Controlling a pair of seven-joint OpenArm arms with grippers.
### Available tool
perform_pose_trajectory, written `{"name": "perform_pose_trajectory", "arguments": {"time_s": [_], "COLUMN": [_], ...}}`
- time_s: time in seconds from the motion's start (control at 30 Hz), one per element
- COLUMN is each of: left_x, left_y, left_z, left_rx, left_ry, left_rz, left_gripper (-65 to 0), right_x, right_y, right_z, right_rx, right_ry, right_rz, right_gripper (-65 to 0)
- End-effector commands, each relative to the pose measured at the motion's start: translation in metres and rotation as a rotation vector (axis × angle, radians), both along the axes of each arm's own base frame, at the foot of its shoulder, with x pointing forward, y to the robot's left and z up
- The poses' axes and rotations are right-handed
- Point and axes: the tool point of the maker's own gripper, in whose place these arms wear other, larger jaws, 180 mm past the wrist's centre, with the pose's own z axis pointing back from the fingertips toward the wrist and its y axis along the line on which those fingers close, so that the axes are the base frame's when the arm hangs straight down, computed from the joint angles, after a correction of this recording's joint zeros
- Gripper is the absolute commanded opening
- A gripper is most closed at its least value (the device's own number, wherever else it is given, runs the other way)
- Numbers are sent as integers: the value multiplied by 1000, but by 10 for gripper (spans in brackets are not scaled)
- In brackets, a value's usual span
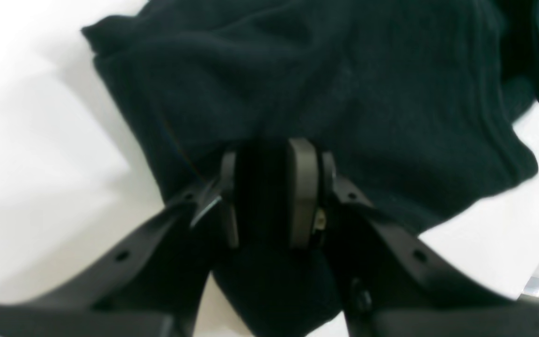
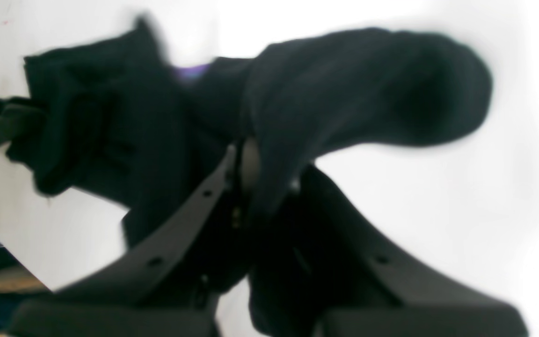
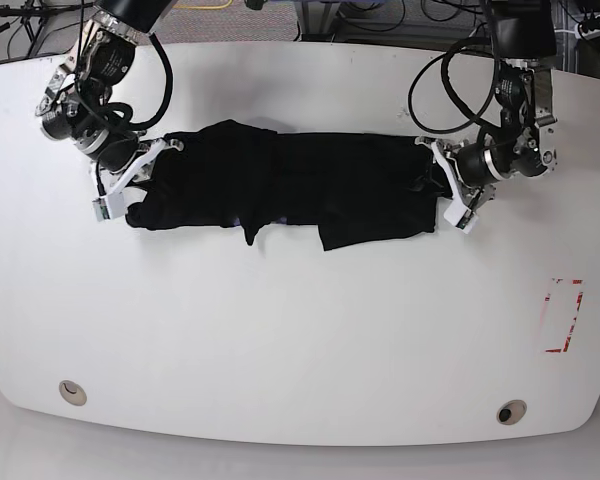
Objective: Fold the T-shirt properly
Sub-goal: 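Fold both band ends inward toward each other with both grippers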
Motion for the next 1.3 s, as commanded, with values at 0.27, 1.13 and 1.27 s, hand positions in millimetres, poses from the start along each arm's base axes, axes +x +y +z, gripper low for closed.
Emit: {"name": "perform_pose_trajectory", "arguments": {"time_s": [0.27,1.13,1.27], "left_x": [-10,3,2], "left_y": [-21,-47,-46], "left_z": [-18,-12,-12], "left_rx": [80,15,17], "left_ry": [83,81,84], "left_rz": [-70,-16,-14], "left_gripper": [-518,-518,-518], "right_x": [9,22,28], "right_y": [67,195,191], "right_z": [53,57,49], "right_rx": [1,316,294], "right_ry": [-153,-182,-174], "right_rz": [183,332,321], "right_gripper": [-615,-609,-606]}}
